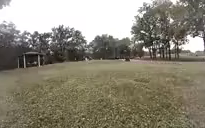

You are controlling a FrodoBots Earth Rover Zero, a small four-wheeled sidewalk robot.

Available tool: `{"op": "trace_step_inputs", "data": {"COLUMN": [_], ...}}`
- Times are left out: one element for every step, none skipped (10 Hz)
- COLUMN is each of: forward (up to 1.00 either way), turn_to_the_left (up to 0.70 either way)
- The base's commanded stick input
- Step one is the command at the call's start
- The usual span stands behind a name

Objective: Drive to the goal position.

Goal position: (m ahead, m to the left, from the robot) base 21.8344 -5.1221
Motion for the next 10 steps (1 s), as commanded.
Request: {"op": "trace_step_inputs", "data": {"forward": [0.7, 0.7, 0.7, 0.7, 0.7, 0.7, 0.7, 0.7, 0.7, 0.7], "turn_to_the_left": [0.0, 0.0, 0.0, 0.0, 0.0, 0.0, 0.0, 0.0, 0.0, 0.0]}}
